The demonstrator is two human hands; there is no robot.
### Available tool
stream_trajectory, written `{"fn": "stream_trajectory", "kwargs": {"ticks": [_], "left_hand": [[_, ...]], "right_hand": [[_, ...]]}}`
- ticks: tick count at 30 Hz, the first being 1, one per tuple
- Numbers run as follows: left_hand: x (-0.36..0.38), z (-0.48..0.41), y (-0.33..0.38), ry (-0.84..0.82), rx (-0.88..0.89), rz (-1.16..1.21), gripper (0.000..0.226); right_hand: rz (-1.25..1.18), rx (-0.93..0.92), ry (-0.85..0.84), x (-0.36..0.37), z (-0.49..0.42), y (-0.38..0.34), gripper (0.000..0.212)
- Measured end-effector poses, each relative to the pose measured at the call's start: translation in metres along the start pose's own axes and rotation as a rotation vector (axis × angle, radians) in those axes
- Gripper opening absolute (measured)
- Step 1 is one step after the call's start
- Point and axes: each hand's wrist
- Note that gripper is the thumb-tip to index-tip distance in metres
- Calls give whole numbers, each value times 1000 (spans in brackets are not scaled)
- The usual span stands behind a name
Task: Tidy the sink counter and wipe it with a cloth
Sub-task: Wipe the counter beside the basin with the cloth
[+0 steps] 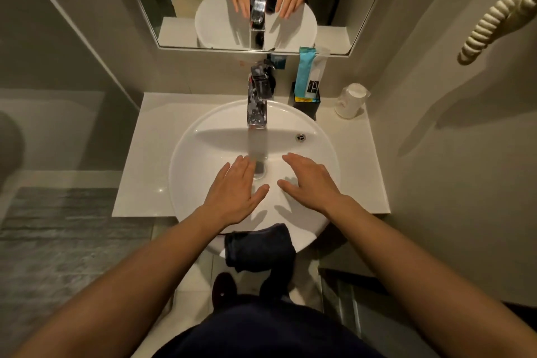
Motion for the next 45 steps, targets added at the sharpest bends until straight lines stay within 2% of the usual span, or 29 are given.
{"fn": "stream_trajectory", "kwargs": {"ticks": [5, 10, 12, 16, 21, 27, 30, 33, 36, 40, 45], "left_hand": [[-1, 33, -5, -135, 47, -29, 74], [7, 58, -20, -374, 188, -15, 72], [12, 63, -25, -411, 232, -30, 66], [22, 65, -30, -414, 166, -3, 48], [30, 56, -24, -438, 98, -171, 48], [33, 42, -11, -511, -61, -184, 42], [34, 40, -5, -535, -143, -98, 26], [37, 38, -4, -552, -197, -21, 14], [37, 38, -4, -550, -217, 18, 12], [31, 43, -8, -507, -154, 49, 17], [16, 67, -18, -344, -117, 444, 12]], "right_hand": [[22, -3, -129, 19, 29, -11, 68], [28, -45, -274, 34, 56, -21, 63], [72, -73, -331, 38, 65, -24, 62], [166, -47, -374, 47, 71, -27, 53], [219, 46, -367, 55, 59, -35, 42], [200, 144, -378, 68, 44, -43, 34], [118, 201, -410, 71, 39, -44, 23], [86, 198, -424, 71, 39, -45, 23], [53, 160, -399, 66, 43, -45, 19], [-174, 107, -330, 50, 52, -39, 8], [-382, 95, -275, 25, 64, -33, 13]]}}
Point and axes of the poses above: each hand's wrist, its own z-axis away from the middle knuckle, its own x-axis out of the palm, y = z × x, and after that the axes turned 8 degrees about z, right-handed
